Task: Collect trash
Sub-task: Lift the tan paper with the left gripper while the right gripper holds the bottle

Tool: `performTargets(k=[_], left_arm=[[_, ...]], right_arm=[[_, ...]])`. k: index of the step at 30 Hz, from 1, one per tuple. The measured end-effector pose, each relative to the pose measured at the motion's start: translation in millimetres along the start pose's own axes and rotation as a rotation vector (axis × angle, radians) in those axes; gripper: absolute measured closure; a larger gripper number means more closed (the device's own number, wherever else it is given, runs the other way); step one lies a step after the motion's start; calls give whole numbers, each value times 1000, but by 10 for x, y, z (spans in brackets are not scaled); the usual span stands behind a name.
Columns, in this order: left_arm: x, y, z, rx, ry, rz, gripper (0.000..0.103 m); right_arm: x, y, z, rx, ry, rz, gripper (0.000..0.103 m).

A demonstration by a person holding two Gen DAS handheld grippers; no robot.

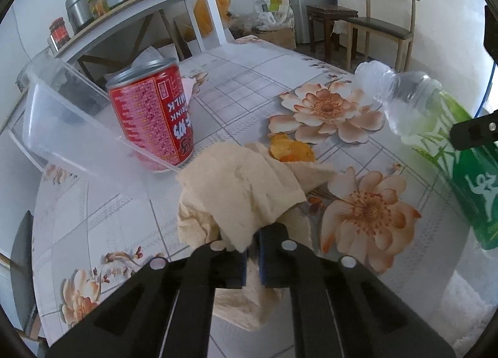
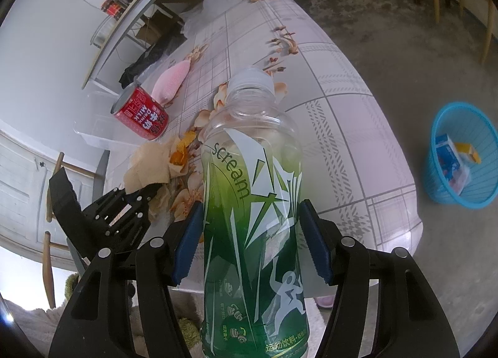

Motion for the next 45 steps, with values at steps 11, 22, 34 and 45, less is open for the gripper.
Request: performTargets(k=[11, 22, 34, 45], left_arm=[[-355, 250, -923, 6, -153, -30, 99], [-263, 260, -855, 91, -110, -133, 99], [-239, -39, -748, 130, -102, -114, 99], [-390, -208, -756, 160, -151, -98, 99]], right_arm=[[13, -1, -8, -1, -2, 0, 44], [24, 0, -25, 0, -6, 3, 45], [-13, -59, -156, -4, -23, 8, 45], [-80, -59, -237, 12, -25, 7, 45]])
Point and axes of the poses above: each gripper's, at about its wrist camera, not at the fingertips, and z roughly the way its jaws point, y to its left, x to its underside, the point moved 7 cm from there along z, roughly the way its jaws point, and after that the axes turned 2 degrees about -y, right-handed, at the moved point
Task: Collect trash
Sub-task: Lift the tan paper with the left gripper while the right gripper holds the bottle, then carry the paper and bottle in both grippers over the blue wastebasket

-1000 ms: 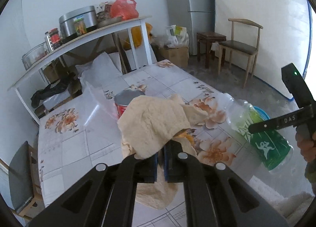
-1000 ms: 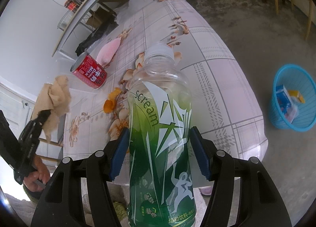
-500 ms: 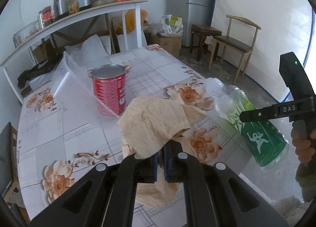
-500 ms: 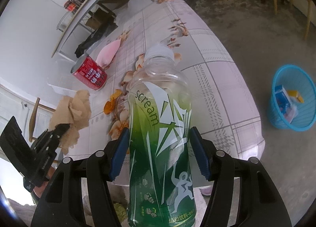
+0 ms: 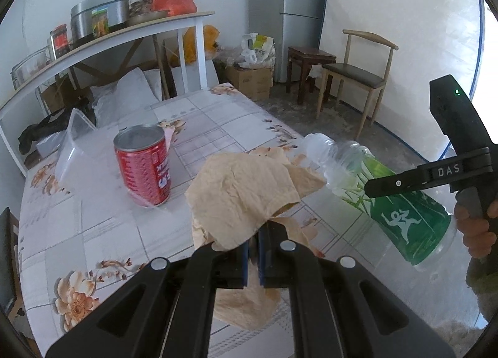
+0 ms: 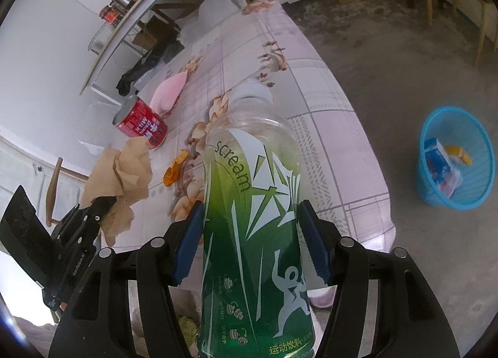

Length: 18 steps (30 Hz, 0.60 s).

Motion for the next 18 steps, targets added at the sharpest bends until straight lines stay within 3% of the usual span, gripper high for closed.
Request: performTargets(k=[12, 18], left_arm=[[-198, -202, 28, 36, -26, 16, 99], [-519, -472, 79, 146, -41, 20, 99]], right_arm=[[-82, -130, -285, -33, -67, 29, 45], [-172, -464, -710, 5, -192, 103, 45]])
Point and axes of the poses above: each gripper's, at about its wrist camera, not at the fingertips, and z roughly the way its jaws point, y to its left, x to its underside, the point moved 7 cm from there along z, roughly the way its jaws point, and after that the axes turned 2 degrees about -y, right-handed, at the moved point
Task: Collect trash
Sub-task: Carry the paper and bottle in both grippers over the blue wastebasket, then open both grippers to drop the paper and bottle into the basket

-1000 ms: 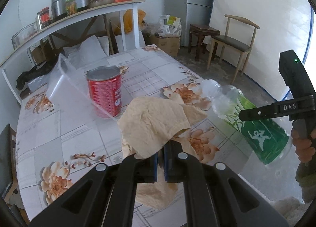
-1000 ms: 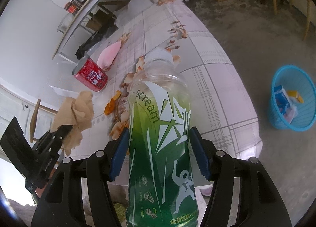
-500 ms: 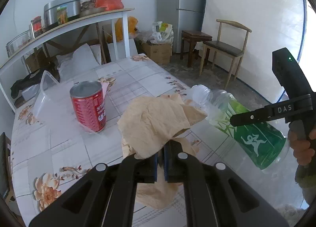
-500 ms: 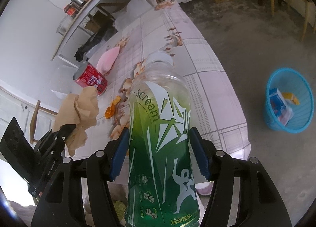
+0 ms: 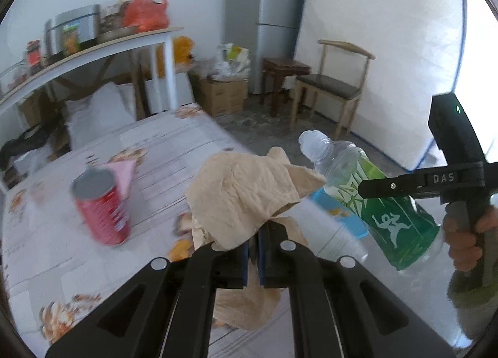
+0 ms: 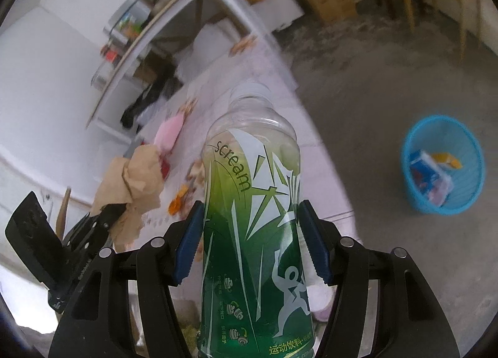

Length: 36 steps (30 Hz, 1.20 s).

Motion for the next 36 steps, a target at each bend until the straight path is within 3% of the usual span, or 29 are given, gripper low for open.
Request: performTargets(k=[6, 9, 15, 18, 22, 25, 27, 29, 32, 36], left_arm=[[-427, -509, 335, 193, 40, 28, 99], [-611, -883, 649, 301, 108, 51, 99], [-604, -1676, 1658, 460, 413, 22, 98], [-373, -2064, 2322, 459, 603, 9, 98], [-32, -2467, 3041, 405, 760, 45, 98], [127, -2671, 3425, 382, 802, 46, 94], [265, -2788, 3706, 372, 858, 30, 83], [341, -2770, 3932, 346, 898, -35, 62], [363, -2714, 4190, 317, 914, -100, 56], [303, -2605, 4206, 306, 882, -149, 54]], right_arm=[[-101, -649, -647, 116, -165, 122, 45], [-64, -1077, -857, 161, -213, 214, 45], [59, -1855, -783, 159, -211, 414, 45], [86, -2178, -624, 148, -193, 504, 45], [162, -2529, -460, 162, -173, 580, 45], [186, -2757, -349, 163, -159, 625, 45], [177, -2874, -260, 162, -142, 644, 45], [155, -3003, -126, 158, -121, 653, 45], [76, -3169, 66, 160, -85, 680, 45], [5, -3307, 246, 189, -50, 698, 45]])
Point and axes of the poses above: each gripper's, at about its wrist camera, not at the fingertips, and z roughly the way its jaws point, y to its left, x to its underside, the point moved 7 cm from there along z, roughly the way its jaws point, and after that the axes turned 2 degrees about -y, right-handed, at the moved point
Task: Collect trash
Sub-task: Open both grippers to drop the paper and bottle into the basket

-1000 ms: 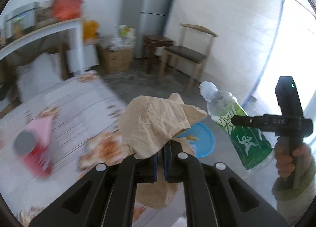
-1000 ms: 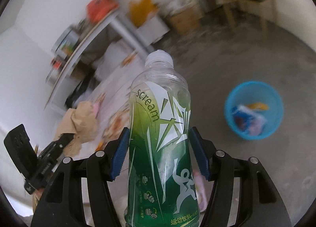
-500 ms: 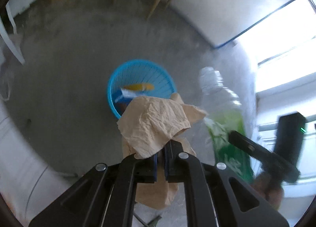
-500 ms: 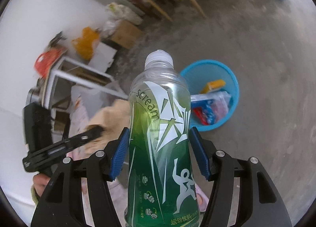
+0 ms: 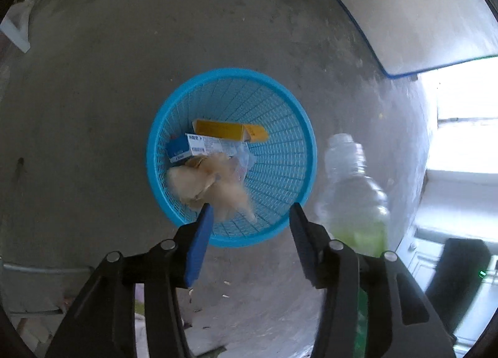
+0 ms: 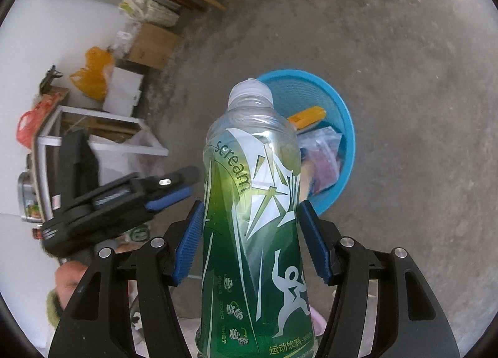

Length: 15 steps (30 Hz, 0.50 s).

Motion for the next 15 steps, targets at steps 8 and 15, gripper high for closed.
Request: performTargets(k=[8, 15], left_arm=[[-142, -2, -881, 56, -181, 22, 50], [137, 61, -1886, 10, -369, 123, 42]], right_arm=[[-175, 290, 516, 51, 94, -117, 44], [-328, 185, 817, 338, 67, -372, 33]])
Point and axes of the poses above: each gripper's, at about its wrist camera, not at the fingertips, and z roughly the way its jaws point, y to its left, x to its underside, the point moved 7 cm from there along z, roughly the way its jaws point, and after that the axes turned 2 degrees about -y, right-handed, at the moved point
